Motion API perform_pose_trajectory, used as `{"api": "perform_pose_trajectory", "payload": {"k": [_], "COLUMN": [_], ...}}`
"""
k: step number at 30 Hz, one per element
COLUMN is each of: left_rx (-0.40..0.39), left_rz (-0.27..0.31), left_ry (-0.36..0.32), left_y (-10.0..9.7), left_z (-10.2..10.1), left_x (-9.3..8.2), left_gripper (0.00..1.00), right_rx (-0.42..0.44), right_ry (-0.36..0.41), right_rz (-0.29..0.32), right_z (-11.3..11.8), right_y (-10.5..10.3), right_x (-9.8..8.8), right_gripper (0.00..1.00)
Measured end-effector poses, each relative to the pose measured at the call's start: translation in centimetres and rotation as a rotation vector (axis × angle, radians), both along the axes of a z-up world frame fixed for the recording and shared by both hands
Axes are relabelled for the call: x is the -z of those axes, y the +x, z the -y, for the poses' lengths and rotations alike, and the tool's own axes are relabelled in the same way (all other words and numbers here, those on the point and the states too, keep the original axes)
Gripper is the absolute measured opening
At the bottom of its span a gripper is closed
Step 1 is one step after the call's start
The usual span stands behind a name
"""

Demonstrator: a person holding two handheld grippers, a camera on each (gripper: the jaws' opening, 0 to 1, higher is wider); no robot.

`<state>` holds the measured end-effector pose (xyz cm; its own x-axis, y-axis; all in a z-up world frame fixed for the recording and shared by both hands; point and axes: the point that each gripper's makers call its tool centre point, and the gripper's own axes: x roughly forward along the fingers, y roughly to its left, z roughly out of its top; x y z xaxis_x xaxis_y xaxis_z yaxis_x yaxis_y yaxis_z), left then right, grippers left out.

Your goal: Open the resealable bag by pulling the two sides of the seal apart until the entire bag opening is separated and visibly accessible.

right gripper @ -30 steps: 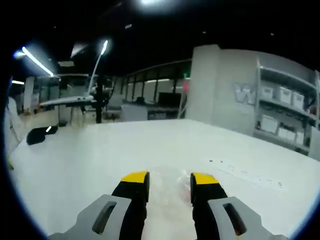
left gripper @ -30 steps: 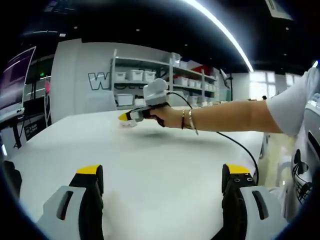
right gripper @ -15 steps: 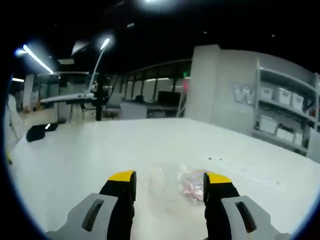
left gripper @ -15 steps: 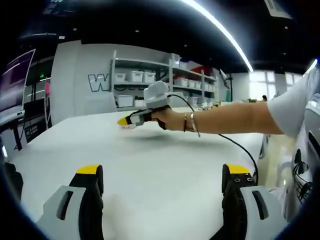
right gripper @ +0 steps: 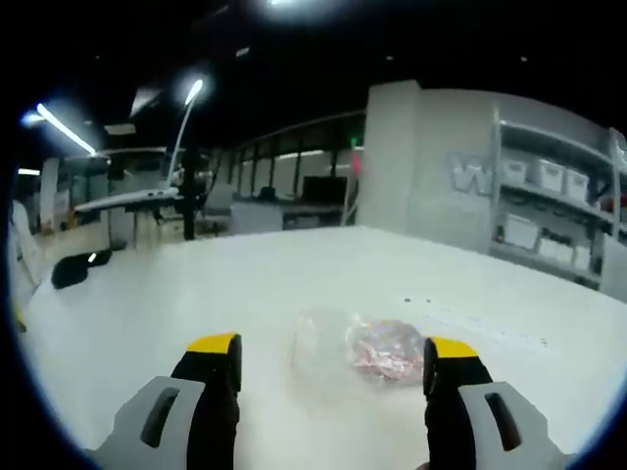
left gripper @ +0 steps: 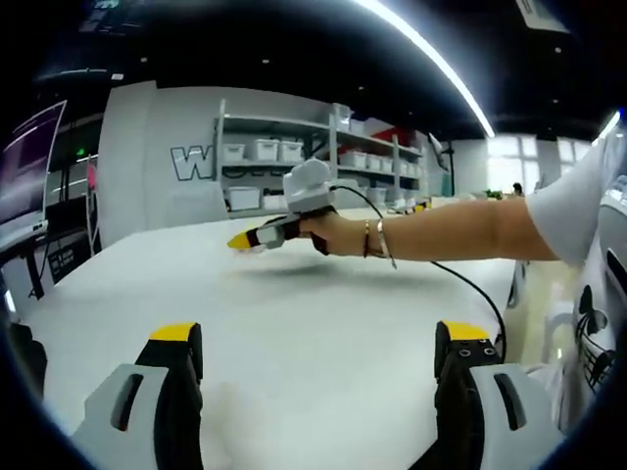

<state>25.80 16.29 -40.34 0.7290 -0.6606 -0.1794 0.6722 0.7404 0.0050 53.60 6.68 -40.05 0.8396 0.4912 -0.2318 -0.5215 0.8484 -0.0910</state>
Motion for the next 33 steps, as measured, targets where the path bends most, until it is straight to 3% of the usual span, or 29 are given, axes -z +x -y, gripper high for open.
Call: {"api": "perform_pose_trajectory", "payload": {"k": [10, 24, 33], "left_rx": [0.004, 0.010, 0.016], "left_rz": [0.007, 0.019, 0.027], "left_ry": [0.004, 0.007, 0.008], "left_y": [-0.3, -0.7, -1.0], "left_z": [0.1, 0.3, 0.6], "left_x": [-0.2, -0.5, -0.8], "left_gripper": [0.98, 0.98, 0.98], "right_rx": [-0.002, -0.003, 0.005], "right_ry": [0.019, 0.021, 0.032], "right_rz": [-0.012, 0.013, 0.008], "right_z": [0.2, 0.8, 1.5], "right_y": [-1.7, -3.1, -3.9], "right_x": [0.3, -1.0, -0.7], "right_gripper": [0.99, 0.99, 0.99]}}
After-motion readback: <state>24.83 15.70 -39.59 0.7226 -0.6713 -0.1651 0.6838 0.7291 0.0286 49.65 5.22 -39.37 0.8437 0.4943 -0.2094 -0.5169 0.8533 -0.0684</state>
